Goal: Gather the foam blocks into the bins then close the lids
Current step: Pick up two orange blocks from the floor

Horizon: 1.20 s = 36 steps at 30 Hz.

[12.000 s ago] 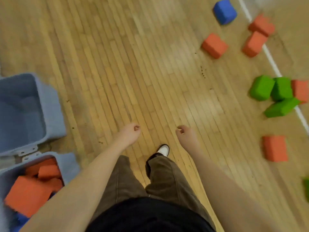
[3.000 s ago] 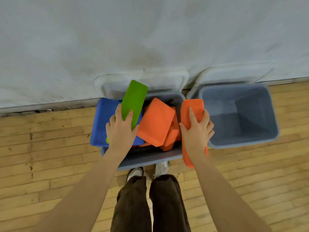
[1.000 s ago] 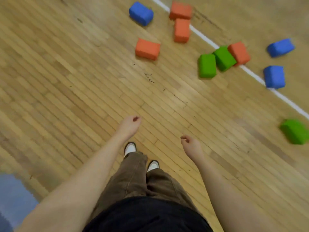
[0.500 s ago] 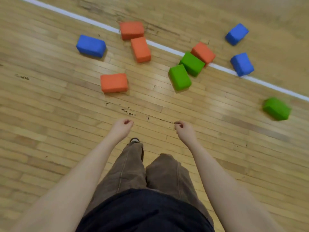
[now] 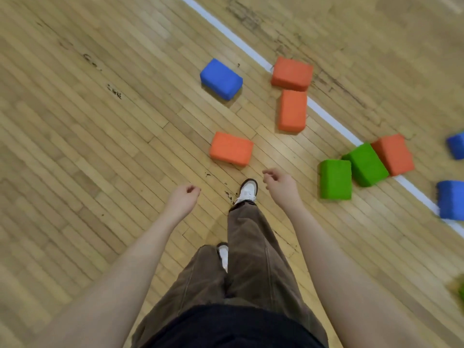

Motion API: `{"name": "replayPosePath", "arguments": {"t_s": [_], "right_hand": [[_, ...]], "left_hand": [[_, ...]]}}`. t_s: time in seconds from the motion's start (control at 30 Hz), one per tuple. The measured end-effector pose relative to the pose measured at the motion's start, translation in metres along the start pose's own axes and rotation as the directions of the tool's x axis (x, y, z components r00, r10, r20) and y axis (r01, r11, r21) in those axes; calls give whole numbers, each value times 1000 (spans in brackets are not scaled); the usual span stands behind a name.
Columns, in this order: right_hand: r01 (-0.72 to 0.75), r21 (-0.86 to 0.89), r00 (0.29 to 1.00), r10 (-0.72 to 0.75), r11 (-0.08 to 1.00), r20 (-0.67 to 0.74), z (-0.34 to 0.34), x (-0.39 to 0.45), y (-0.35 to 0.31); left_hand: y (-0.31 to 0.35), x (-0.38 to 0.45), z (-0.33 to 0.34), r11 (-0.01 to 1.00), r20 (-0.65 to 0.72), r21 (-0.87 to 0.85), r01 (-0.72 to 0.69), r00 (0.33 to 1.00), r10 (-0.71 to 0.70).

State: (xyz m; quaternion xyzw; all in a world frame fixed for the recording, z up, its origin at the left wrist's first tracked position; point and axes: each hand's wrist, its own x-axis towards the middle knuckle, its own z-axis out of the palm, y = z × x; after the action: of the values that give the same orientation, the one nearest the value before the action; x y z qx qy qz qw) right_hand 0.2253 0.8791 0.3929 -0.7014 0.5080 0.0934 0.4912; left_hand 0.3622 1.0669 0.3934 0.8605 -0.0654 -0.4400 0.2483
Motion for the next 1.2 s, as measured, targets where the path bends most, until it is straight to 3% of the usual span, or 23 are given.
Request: {"name": "replayPosePath", "arguments": {"t_s": [0.33, 0.5, 0.67, 0.77, 1.0, 1.2], "right_hand": [[6, -103, 992, 7, 995, 128, 4, 184, -53], [-30, -104, 995, 40, 994, 91, 50, 271, -18], [-27, -112, 1000, 28, 993, 6, 118, 365, 55], [-62, -84, 998, 60, 995, -29, 157, 416, 109], [-7, -446, 991, 64, 895, 115, 226, 502, 218], [93, -401, 991, -45, 911, 126, 248, 523, 251]], "left_hand": [[96, 186, -7, 999, -15, -52, -2, 1000, 1], [91, 283, 29, 995, 40, 4, -98, 994, 98], [46, 405, 81, 952, 143, 171, -255, 962, 232], [14, 476, 119, 895, 199, 268, -357, 929, 311], [-48, 584, 205, 668, 380, 557, -493, 867, 322], [-78, 606, 235, 519, 426, 648, -558, 830, 360]]}}
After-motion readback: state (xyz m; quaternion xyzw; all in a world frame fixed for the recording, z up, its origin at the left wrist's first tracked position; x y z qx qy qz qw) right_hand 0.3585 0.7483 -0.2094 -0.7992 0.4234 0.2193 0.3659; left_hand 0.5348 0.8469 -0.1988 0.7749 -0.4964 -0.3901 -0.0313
